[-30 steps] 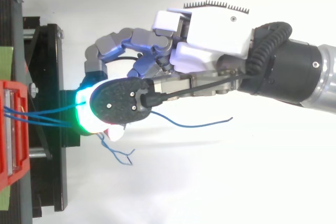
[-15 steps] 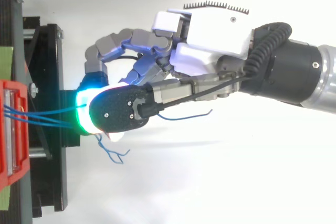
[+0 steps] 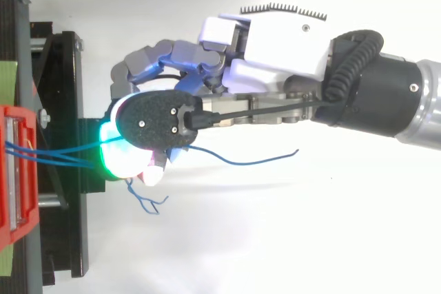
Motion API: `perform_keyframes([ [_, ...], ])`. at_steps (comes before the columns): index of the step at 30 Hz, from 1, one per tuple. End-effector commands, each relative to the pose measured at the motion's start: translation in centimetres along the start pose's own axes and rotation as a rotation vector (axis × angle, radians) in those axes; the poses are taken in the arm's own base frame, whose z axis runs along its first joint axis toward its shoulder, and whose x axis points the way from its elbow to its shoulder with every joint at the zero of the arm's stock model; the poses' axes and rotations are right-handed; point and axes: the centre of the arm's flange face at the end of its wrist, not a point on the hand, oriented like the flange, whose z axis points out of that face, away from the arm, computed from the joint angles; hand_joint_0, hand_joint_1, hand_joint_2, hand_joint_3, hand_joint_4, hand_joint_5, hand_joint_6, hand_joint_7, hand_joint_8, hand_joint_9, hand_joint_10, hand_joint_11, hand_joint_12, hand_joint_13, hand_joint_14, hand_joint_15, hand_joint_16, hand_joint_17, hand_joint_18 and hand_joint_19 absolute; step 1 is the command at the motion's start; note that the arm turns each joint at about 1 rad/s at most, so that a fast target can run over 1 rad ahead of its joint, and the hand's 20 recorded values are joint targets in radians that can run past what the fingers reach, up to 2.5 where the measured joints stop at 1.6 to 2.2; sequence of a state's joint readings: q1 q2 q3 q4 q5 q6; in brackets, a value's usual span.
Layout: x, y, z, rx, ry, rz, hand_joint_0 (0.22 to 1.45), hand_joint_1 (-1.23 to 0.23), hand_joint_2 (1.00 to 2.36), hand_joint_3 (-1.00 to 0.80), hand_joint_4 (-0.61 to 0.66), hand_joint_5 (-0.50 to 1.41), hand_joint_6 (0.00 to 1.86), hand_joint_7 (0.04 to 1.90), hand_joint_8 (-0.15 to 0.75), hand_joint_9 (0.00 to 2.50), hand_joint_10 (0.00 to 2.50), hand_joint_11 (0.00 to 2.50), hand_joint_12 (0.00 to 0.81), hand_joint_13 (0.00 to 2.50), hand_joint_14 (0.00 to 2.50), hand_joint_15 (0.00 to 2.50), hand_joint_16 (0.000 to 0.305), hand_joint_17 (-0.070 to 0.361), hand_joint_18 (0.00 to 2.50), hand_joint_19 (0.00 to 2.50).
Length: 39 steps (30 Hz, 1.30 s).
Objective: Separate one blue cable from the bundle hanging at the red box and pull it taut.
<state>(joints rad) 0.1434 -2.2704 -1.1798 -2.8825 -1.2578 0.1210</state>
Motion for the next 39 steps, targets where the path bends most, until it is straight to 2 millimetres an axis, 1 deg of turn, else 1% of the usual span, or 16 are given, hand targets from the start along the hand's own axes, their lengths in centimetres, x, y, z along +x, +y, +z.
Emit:
perform_keyframes([
  [1, -0.05, 0.02, 0.01, 0.000, -0.001, -0.001, 0.59, -0.49, 1.02, -0.29, 0.14, -0.17, 0.79, 1.30, 0.293, 0.95, 0.02, 0.87, 0.330, 0.91, 0.02, 0.60, 0.040, 0.091, 0.86, 0.71],
  [6, 0.06, 0.01, 0.00, 0.000, 0.001, -0.001, 0.57, -0.64, 1.02, -0.14, 0.14, -0.18, 0.83, 1.31, 0.314, 0.96, 0.02, 0.87, 0.345, 0.92, 0.02, 0.59, 0.044, 0.100, 0.89, 0.68],
  [8, 0.06, 0.01, 0.00, 0.000, 0.001, -0.001, 0.58, -0.68, 1.02, -0.10, 0.13, -0.19, 0.83, 1.38, 0.307, 0.94, 0.02, 0.87, 0.340, 0.92, 0.02, 0.59, 0.043, 0.097, 0.87, 0.69],
  [11, 0.06, 0.01, 0.00, 0.000, 0.001, -0.001, 0.58, -0.69, 1.02, -0.10, 0.13, -0.19, 0.84, 1.34, 0.302, 0.94, 0.02, 0.87, 0.337, 0.92, 0.02, 0.59, 0.043, 0.096, 0.87, 0.69],
  [14, 0.06, -0.01, -0.02, 0.001, 0.001, -0.002, 0.59, -0.69, 1.02, -0.11, 0.09, -0.19, 0.84, 1.32, 0.299, 0.96, 0.02, 0.93, 0.330, 0.91, 0.02, 0.59, 0.042, 0.094, 0.87, 0.67],
  [17, 0.06, -0.01, -0.02, 0.001, 0.001, -0.002, 0.59, -0.70, 1.02, -0.11, 0.05, -0.20, 0.84, 1.31, 0.292, 0.99, 0.02, 1.08, 0.322, 0.93, 0.02, 0.62, 0.039, 0.088, 0.86, 0.66],
  [20, 0.06, 0.01, 0.00, 0.000, 0.001, -0.001, 0.60, -0.71, 1.02, -0.14, 0.04, -0.19, 0.84, 1.28, 0.277, 1.09, 0.02, 1.43, 0.313, 1.01, 0.03, 0.81, 0.037, 0.083, 0.87, 0.65],
  [23, 0.06, 0.01, 0.00, 0.000, 0.001, -0.001, 0.61, -0.71, 1.02, -0.18, 0.04, -0.20, 0.83, 1.25, 0.268, 1.12, 0.01, 1.72, 0.301, 1.10, 0.03, 1.13, 0.036, 0.080, 0.87, 0.67],
  [25, 0.04, -0.06, -0.03, 0.001, 0.001, -0.002, 0.62, -0.71, 1.02, -0.19, 0.04, -0.20, 0.83, 1.25, 0.260, 1.12, 0.00, 1.80, 0.293, 1.16, 0.02, 1.35, 0.035, 0.080, 0.89, 0.70],
  [28, 0.05, -0.02, -0.03, 0.003, 0.001, -0.002, 0.62, -0.71, 1.02, -0.20, 0.05, -0.20, 0.83, 1.23, 0.258, 1.12, 0.04, 1.80, 0.278, 1.21, 0.01, 1.56, 0.035, 0.079, 0.91, 0.72],
  [30, 0.05, -0.02, -0.03, 0.003, 0.001, -0.002, 0.62, -0.71, 1.02, -0.20, 0.05, -0.20, 0.83, 1.23, 0.259, 1.09, 0.24, 1.76, 0.277, 1.25, 0.00, 1.75, 0.035, 0.078, 0.92, 0.77],
  [31, 0.03, -0.09, -0.06, 0.004, 0.000, -0.003, 0.62, -0.71, 1.02, -0.21, 0.05, -0.20, 0.83, 1.23, 0.254, 1.08, 0.44, 1.73, 0.270, 1.25, 0.05, 1.86, 0.034, 0.076, 0.94, 0.80],
  [33, 0.05, -0.02, -0.03, 0.003, 0.001, -0.002, 0.62, -0.71, 1.02, -0.22, 0.05, -0.20, 0.83, 1.22, 0.256, 1.06, 0.66, 1.73, 0.268, 1.18, 0.46, 1.82, 0.034, 0.076, 0.96, 0.85],
  [34, 0.05, -0.02, -0.03, 0.003, 0.001, -0.002, 0.63, -0.71, 1.02, -0.22, 0.05, -0.20, 0.83, 1.22, 0.255, 1.05, 0.75, 1.70, 0.269, 1.16, 0.53, 1.83, 0.033, 0.074, 0.97, 0.87],
  [38, -0.54, -0.09, -0.07, 0.009, -0.005, -0.003, 0.63, -0.71, 1.02, -0.23, 0.05, -0.20, 0.83, 1.20, 0.249, 1.01, 1.24, 1.63, 0.281, 1.02, 1.28, 1.77, 0.032, 0.071, 1.06, 1.05],
  [39, -0.63, -0.11, -0.09, 0.013, -0.004, -0.003, 0.63, -0.71, 1.02, -0.22, 0.06, -0.20, 0.83, 1.20, 0.248, 1.00, 1.30, 1.64, 0.284, 1.01, 1.36, 1.79, 0.031, 0.070, 1.06, 1.10],
])
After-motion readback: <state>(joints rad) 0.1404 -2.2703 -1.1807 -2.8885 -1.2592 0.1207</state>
